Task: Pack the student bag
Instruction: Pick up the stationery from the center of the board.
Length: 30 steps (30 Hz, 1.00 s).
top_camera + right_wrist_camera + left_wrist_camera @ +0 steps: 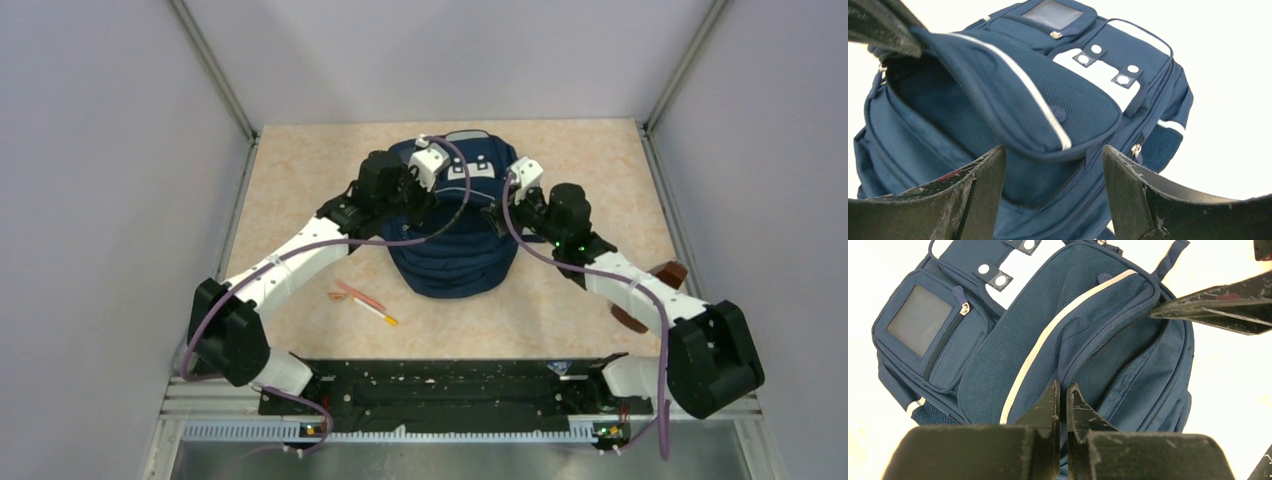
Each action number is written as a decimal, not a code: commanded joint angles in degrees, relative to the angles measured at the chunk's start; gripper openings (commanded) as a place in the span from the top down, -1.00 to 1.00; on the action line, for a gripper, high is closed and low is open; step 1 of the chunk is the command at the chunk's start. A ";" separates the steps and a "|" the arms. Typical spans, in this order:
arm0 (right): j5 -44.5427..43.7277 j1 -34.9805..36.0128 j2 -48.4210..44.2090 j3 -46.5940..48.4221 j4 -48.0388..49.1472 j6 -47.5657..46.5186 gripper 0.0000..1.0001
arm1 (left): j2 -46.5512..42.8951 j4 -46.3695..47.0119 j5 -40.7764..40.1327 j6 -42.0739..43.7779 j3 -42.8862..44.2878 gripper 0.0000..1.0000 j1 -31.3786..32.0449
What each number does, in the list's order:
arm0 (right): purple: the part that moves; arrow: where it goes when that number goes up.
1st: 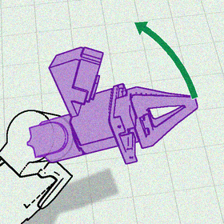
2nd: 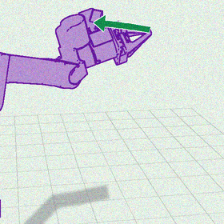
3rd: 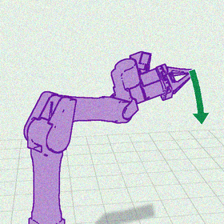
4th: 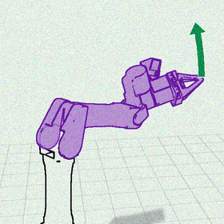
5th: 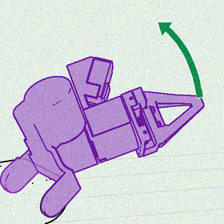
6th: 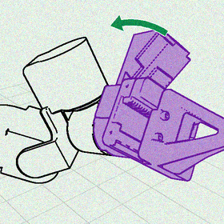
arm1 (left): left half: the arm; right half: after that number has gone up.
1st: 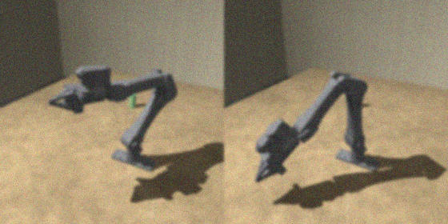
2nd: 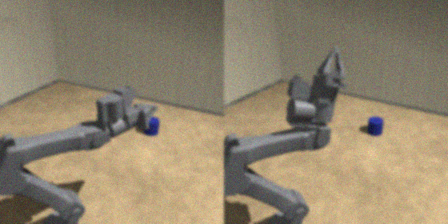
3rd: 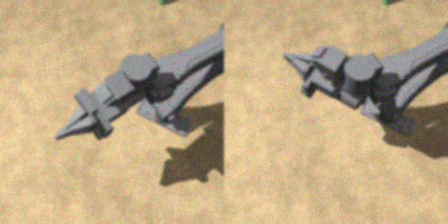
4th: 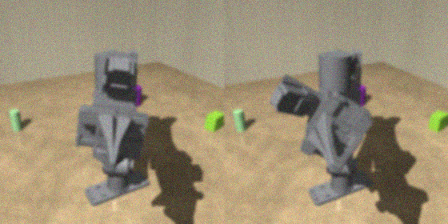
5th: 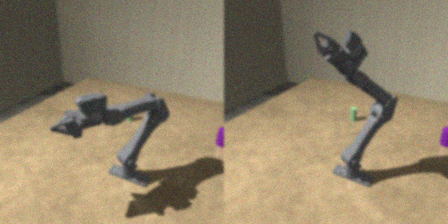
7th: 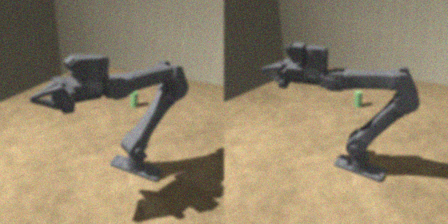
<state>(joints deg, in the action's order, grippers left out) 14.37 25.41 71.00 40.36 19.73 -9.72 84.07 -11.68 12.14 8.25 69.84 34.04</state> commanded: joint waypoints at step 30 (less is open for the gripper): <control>-13.61 44.87 26.75 12.60 -0.40 25.02 -0.09 | -7.32 -1.05 -0.07 -16.80 -0.39 1.00 -8.58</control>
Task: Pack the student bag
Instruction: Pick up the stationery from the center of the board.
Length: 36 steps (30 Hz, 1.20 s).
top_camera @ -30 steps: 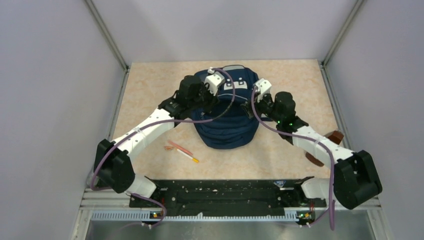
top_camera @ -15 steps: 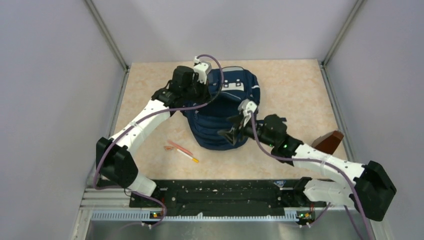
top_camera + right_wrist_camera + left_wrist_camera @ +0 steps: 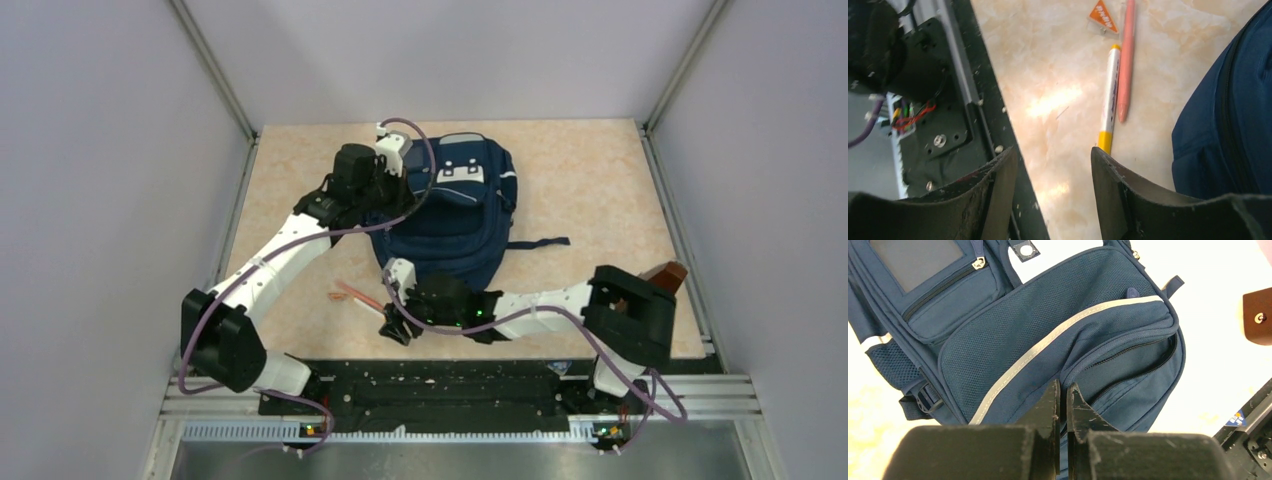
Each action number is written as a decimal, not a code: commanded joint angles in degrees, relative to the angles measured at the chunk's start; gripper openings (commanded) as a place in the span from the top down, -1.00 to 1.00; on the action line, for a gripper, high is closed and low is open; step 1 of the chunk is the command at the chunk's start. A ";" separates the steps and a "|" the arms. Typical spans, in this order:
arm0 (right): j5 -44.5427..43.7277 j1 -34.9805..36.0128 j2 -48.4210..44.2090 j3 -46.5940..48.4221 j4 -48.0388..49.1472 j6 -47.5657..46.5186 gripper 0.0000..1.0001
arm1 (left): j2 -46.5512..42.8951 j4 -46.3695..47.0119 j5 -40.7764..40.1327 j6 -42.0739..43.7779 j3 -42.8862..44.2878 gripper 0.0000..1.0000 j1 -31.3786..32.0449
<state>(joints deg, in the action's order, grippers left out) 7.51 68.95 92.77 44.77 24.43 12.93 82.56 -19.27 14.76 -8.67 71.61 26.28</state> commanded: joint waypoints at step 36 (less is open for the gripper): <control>-11.61 2.68 8.25 14.08 -23.99 -8.15 1.00 | -7.23 7.24 -2.98 0.53 -5.46 1.00 -0.82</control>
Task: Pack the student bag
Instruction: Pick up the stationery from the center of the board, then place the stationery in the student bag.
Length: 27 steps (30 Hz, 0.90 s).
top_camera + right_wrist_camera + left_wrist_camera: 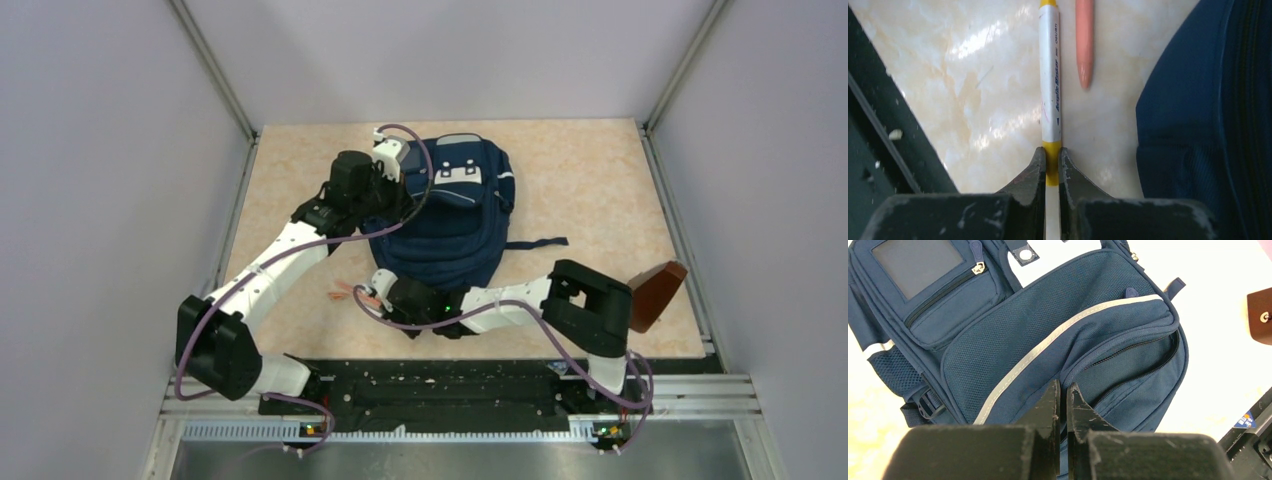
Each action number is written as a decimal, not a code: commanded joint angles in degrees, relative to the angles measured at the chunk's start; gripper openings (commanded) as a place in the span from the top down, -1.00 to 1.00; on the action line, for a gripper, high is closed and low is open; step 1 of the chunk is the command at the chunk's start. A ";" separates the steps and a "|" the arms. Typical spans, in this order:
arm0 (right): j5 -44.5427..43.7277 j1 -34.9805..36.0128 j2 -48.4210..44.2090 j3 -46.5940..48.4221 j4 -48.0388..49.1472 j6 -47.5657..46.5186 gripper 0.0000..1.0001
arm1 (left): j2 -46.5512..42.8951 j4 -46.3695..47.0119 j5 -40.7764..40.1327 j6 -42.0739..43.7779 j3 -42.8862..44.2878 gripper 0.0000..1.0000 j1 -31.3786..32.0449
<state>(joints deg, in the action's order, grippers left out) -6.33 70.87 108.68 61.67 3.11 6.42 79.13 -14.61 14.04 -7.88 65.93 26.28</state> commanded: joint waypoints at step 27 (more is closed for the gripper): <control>-15.46 -10.62 -31.31 -1.78 -21.71 -12.10 1.00 | -3.86 0.57 -3.77 1.37 1.13 1.00 -0.83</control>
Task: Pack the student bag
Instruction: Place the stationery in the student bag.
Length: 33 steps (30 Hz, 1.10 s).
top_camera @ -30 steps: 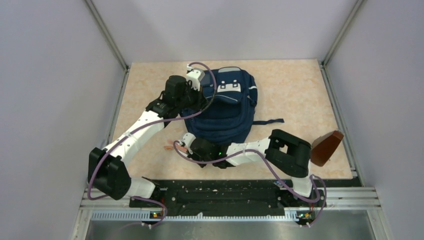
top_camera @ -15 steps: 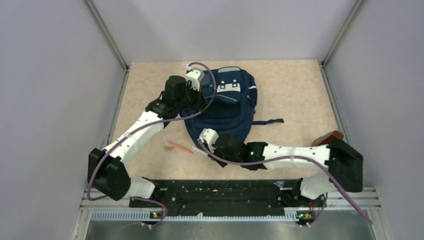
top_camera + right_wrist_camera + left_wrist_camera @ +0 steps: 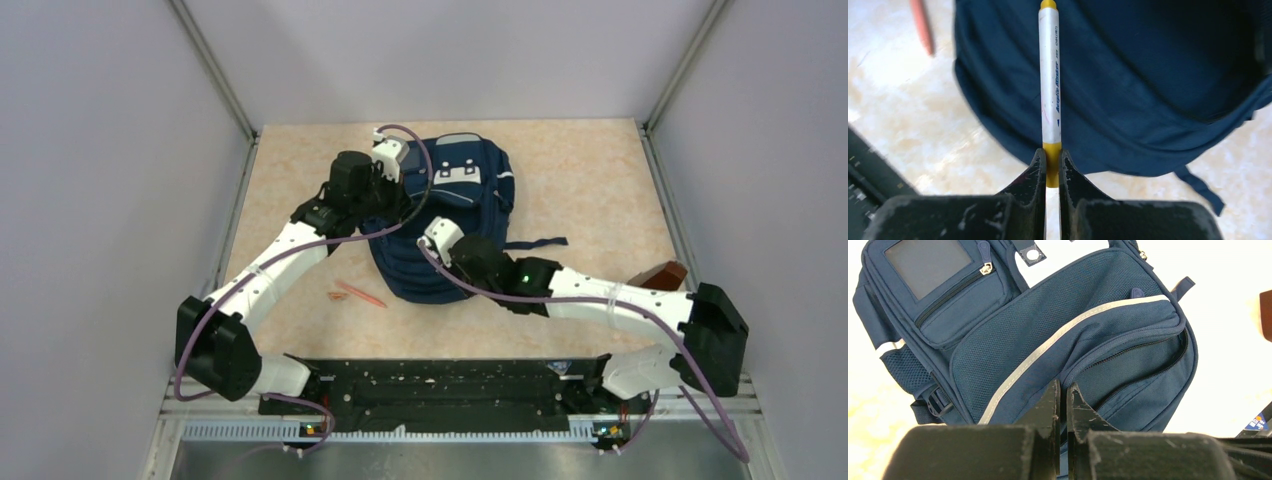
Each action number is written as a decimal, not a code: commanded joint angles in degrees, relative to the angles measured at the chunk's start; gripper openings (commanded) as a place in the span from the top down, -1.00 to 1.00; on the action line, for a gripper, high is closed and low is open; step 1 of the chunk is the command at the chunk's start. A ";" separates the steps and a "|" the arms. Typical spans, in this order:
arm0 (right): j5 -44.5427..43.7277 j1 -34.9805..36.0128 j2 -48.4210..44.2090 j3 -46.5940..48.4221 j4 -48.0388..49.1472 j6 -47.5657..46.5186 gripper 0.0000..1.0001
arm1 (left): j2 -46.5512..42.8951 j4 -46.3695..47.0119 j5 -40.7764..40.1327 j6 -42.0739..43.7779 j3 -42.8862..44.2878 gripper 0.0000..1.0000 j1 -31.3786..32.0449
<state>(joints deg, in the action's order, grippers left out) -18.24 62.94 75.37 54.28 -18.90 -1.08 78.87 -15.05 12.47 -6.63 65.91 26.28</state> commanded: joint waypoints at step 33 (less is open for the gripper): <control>-7.99 -13.30 20.06 12.65 24.73 -30.81 0.24 | -4.08 0.71 0.80 -1.47 1.75 1.00 -0.81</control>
<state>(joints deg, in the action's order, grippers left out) -22.85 51.18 96.27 67.48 -0.82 -31.62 78.15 -16.10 12.95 -6.28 65.91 25.30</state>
